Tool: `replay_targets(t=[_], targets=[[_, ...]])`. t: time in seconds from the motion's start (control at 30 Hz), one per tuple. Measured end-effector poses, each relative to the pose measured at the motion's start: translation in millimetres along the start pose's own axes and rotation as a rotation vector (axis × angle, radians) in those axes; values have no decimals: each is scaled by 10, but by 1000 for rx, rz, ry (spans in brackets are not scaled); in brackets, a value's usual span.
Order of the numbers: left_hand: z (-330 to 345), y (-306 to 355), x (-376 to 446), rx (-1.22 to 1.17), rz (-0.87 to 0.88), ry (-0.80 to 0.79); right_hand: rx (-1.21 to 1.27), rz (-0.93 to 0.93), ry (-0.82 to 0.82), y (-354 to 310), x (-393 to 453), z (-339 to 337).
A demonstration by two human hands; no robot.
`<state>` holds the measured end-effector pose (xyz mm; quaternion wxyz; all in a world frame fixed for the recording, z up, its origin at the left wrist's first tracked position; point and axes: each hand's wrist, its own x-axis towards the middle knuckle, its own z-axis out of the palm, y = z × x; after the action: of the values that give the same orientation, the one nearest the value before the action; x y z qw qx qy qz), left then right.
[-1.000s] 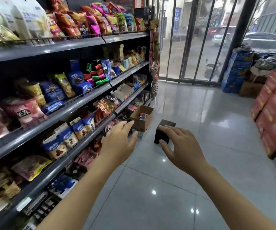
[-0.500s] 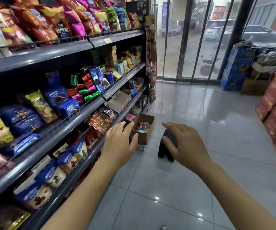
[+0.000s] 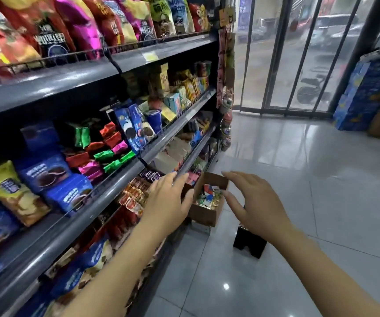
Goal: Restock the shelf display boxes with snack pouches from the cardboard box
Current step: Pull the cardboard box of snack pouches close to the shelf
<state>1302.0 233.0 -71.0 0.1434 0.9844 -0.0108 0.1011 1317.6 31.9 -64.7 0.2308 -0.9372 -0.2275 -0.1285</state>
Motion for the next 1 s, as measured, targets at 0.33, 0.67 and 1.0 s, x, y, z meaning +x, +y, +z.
replay_targets(t=[0.33,0.67,1.0], targets=[[360,-493,1626,-19,30,-56,-21,32,-63,576,1512,605],[782,-936,3539,-37,77,-144,-9,140,-56,1183,3213,1163],[1313,-1043,4849,-161,-26,-181,55,99,-132,2049,4412,1659]])
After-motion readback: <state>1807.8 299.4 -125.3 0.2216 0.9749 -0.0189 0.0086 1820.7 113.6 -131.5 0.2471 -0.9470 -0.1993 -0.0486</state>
